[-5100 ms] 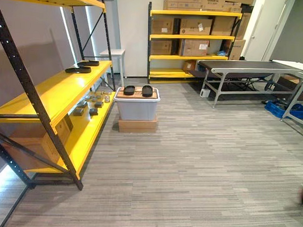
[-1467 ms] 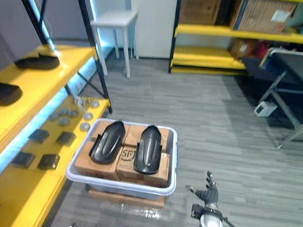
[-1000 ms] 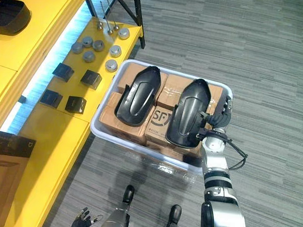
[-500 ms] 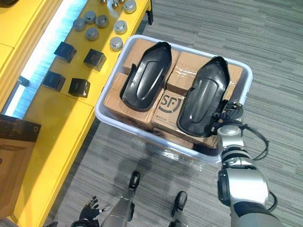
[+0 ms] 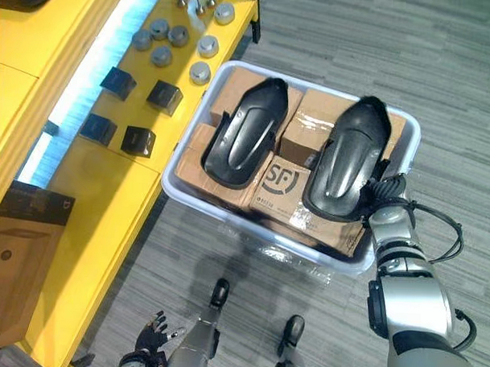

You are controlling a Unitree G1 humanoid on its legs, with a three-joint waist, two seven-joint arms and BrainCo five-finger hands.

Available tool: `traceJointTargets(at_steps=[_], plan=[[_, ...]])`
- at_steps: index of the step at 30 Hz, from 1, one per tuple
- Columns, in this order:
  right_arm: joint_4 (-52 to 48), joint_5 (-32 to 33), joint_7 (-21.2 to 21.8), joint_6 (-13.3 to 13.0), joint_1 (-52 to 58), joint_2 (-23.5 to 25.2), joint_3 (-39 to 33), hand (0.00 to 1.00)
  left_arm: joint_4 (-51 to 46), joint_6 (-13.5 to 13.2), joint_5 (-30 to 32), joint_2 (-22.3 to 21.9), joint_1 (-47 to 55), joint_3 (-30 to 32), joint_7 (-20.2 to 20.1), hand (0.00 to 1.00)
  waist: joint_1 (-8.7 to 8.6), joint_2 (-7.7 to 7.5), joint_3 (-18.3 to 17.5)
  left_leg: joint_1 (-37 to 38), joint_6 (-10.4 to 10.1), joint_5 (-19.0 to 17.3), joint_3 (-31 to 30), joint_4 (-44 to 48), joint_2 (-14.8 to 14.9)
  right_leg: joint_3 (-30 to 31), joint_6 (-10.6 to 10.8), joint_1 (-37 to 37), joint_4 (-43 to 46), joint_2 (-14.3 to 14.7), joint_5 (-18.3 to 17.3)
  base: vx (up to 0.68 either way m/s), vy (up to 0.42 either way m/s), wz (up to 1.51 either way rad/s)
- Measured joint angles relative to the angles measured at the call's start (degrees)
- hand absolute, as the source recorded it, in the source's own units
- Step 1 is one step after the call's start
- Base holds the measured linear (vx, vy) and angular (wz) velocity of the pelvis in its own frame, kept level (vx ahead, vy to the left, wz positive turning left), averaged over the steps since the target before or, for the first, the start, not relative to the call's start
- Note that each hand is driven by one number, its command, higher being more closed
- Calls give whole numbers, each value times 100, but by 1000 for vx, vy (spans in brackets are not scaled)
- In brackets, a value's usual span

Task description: Walk over and take plastic housings, then place them on the shelf

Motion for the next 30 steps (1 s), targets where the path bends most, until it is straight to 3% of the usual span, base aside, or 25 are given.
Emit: traceJointTargets(at_steps=[4,6,12,14,18,19,22,26,30], plan=[[-1816,-700,-194,25,1088,148,-73,100,-1922,-66,59,-46,529,101,143,0,-211,-78,-147,466,5,1,20,-263,-50,-7,51,373,-26,-64,-144,-4,-2,6],[-2589,-1065,-377,29,1657,535,-418,100,-2850,-66,249,-51,682,235,239,0,-343,-143,-339,715,51,50,30,-611,-21,-15,56,465,-28,-58,-196,-3,-11,3],[-3150,-1335,-417,30,2577,1111,-444,100,-4007,-67,1130,-44,712,197,488,0,-480,-380,-1000,1251,40,225,96,-1076,-2,-9,60,848,-194,-63,-196,19,-6,1],[-3350,-1485,-414,29,2666,1153,-437,100,-4046,-67,1089,11,572,15,506,0,-486,-408,-1241,1317,33,324,124,-1183,0,-2,60,877,-228,-67,-193,22,-6,-1],[-3808,-1574,-408,39,2661,1181,-281,100,-3504,-52,-131,349,-56,-791,327,0,-501,-414,-1496,1579,16,441,193,-1403,50,1,60,1052,-272,-37,-193,0,0,0],[-4147,-1629,-403,46,2661,1243,-62,100,-2912,26,-802,533,-522,-1329,139,0,-571,-429,-1666,1603,12,478,204,-1471,74,-2,58,1063,-304,-14,-192,-9,-18,-3],[-5015,-1966,-406,7,2664,1645,444,100,-2014,349,-1874,544,-1124,-1887,-92,0,-787,-523,-1846,1678,7,484,334,-1471,112,82,35,1085,-322,13,-177,-14,-13,-15],[-5629,-2020,-419,-92,2833,1828,772,100,-1862,454,-2374,482,-1330,-2119,-78,0,-900,-615,-1990,1778,5,485,413,-1472,141,173,16,1159,-357,40,-163,-11,-5,-12],[-5784,-2026,-427,-187,3175,1854,1170,100,-1823,456,-2548,584,-1543,-2235,-14,0,-905,-621,-2135,1780,3,482,493,-1474,187,183,-19,1184,-429,88,-122,-8,-2,0]])
